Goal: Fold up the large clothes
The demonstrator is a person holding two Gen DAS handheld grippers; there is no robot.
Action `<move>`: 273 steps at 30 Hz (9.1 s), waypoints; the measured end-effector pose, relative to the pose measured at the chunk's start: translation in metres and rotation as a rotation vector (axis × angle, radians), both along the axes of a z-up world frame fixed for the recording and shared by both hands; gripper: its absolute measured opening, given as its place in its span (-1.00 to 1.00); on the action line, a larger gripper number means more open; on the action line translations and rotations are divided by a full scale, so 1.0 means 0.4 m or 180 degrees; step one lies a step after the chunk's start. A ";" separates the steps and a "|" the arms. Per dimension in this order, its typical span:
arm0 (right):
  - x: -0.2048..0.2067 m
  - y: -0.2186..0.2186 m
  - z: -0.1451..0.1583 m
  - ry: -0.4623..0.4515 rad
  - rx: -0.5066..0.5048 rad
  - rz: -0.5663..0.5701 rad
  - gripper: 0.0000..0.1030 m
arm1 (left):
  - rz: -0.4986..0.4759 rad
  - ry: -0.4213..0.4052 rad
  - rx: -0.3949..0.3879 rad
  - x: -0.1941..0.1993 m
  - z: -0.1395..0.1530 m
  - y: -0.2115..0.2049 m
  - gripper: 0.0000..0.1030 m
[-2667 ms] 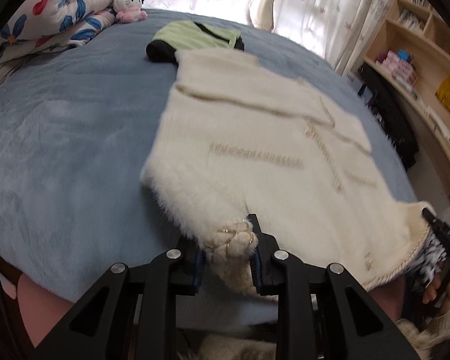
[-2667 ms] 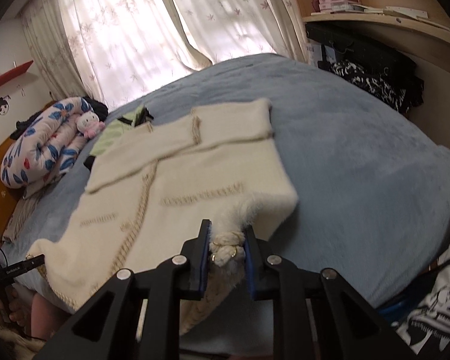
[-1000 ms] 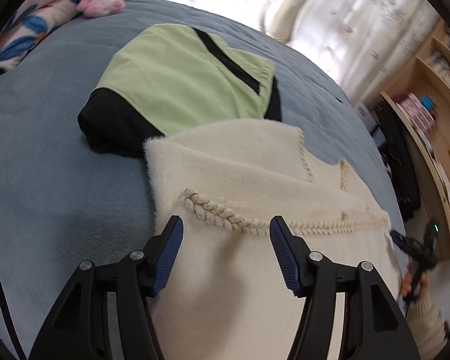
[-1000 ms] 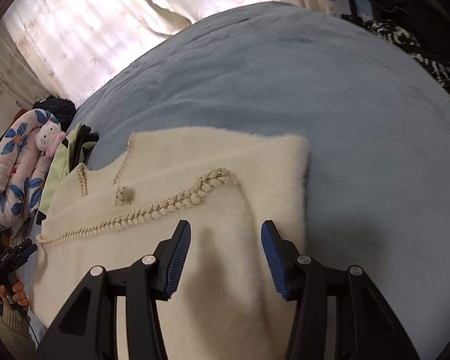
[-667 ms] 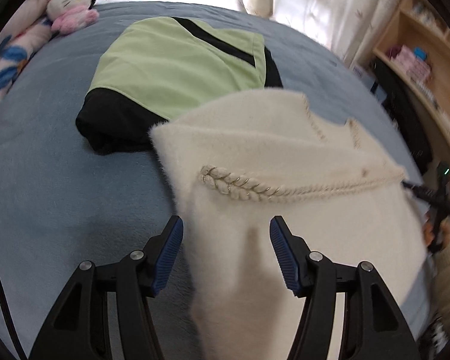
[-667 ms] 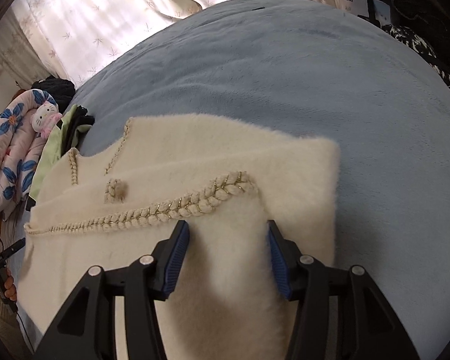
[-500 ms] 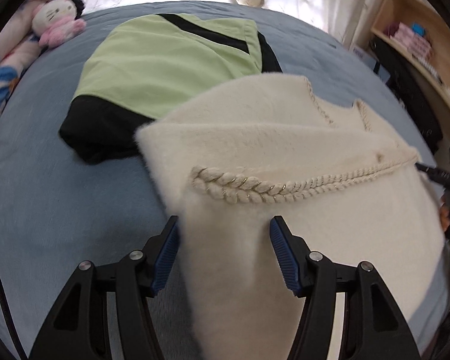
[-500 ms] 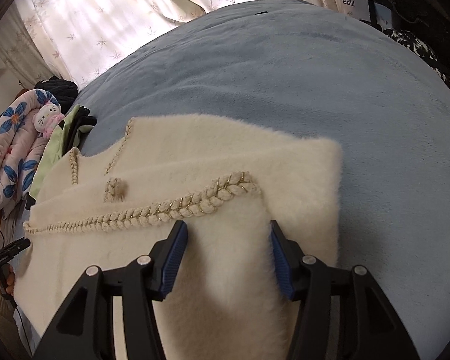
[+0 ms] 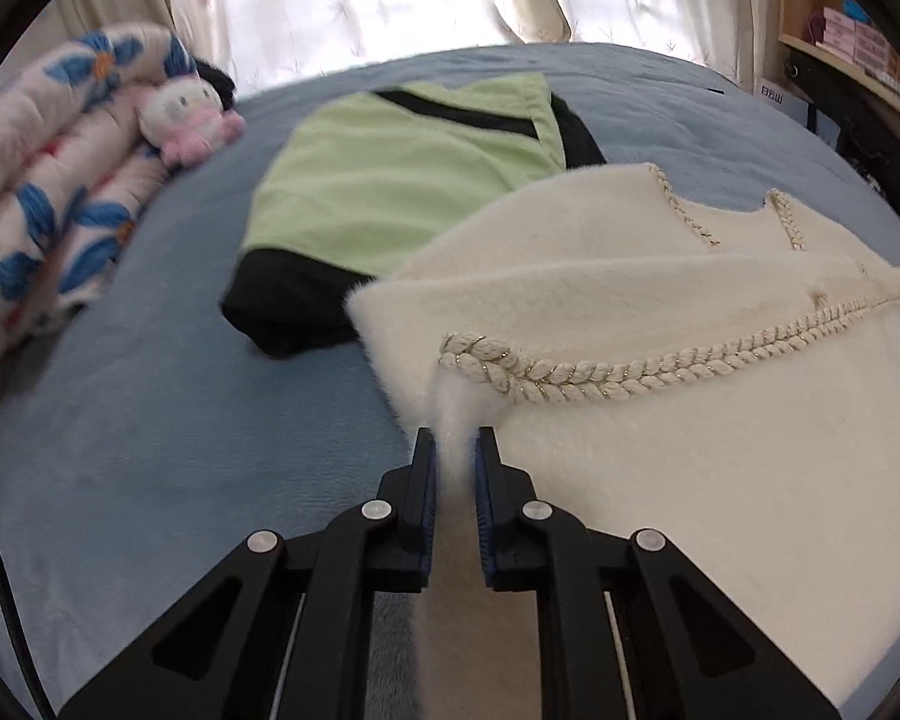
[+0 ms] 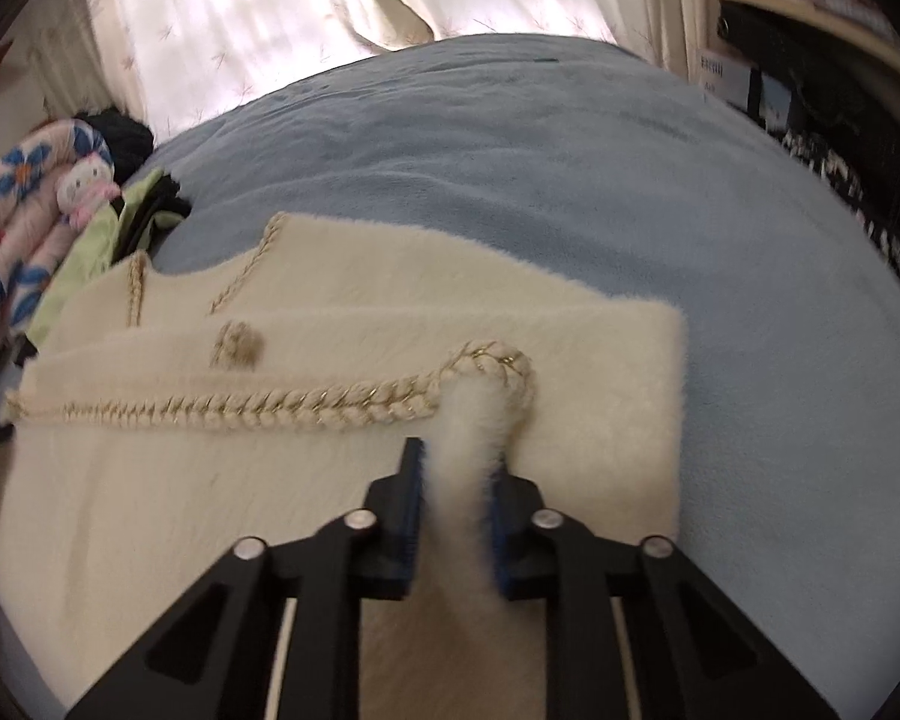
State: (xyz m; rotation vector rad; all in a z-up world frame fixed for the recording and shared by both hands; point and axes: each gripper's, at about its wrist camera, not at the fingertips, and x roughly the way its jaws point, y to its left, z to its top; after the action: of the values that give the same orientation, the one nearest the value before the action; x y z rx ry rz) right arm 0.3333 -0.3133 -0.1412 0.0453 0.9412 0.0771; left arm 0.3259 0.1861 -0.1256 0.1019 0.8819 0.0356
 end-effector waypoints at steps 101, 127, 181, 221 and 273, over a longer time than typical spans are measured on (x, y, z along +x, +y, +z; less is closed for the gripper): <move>0.036 -0.101 0.156 -0.0355 0.0558 -0.1194 -0.27 | 0.1121 -0.0618 0.0003 0.090 0.125 0.013 -0.17; -0.329 -0.009 -0.021 -0.0005 0.0722 -0.1179 -0.74 | 0.1080 -0.0145 -0.0413 -0.207 -0.067 -0.092 -0.23; -0.588 0.384 0.212 -0.0764 0.0123 -0.0247 0.01 | -0.0040 0.0219 -0.2486 -0.477 0.037 -0.104 0.43; -0.335 0.466 0.094 -0.0616 0.0119 0.0008 0.00 | 0.0869 -0.0091 -0.2905 -0.148 -0.170 -0.002 -0.38; -0.486 -0.185 -0.012 -0.0043 0.1207 -0.1417 -0.57 | -0.1570 0.0012 -0.1358 -0.043 0.080 -1.010 0.68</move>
State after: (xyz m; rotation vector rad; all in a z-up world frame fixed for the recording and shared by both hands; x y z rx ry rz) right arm 0.1389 -0.3872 -0.1460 0.6013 0.8740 -0.1572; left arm 0.3088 -0.2177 -0.0934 -0.0821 0.8315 -0.6107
